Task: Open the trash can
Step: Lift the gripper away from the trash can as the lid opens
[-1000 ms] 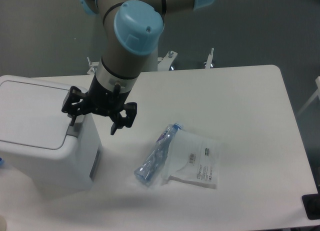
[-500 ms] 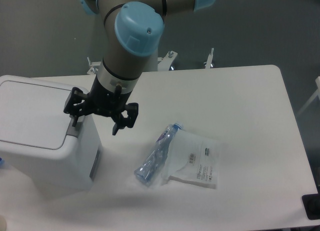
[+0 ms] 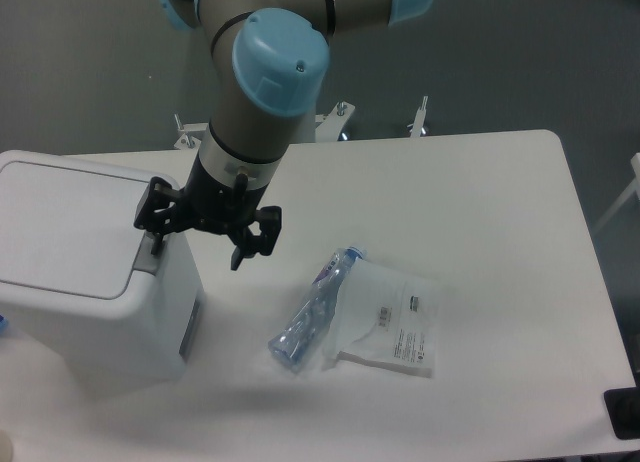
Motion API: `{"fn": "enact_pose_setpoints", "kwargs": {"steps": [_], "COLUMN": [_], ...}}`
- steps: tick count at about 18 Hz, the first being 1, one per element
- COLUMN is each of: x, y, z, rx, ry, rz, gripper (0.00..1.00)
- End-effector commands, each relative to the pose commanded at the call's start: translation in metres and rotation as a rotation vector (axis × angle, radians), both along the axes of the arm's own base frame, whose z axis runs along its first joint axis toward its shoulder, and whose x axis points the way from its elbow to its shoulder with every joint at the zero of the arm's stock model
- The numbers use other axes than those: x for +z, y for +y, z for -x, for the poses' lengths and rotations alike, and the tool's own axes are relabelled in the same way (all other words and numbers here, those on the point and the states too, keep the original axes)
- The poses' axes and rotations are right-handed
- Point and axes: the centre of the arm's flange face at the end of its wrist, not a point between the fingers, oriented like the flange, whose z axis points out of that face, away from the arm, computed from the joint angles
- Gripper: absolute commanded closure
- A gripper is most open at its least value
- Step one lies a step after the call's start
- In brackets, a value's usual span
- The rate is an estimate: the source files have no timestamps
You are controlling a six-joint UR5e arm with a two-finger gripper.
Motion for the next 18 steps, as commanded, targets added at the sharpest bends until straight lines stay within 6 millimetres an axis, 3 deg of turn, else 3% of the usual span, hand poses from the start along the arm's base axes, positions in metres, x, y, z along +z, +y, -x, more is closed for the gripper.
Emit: {"fn": "enact_pose_setpoints", "kwargs": {"steps": [5,8,10,13,15,18], "x": [0.008,0.027,0.049,0.065,0.066,0.062], "y": [-0.002,-0.014,-0.022,-0.040,-0.064,-0.090], "z": [0.002,0.019,0.018,0.051,0.090,0.125], "rx": [0.010,0.044,0.037,0.097,0.167,0.156], "ry": [0.004,0.026,0.064,0.153,0.184,0.288], "rz": [-0.007,-0.036,-0.072,-0.154,-0.170,-0.109], "gripper": [0.00,0.00,0.00,0.00,0.00,0.00]}}
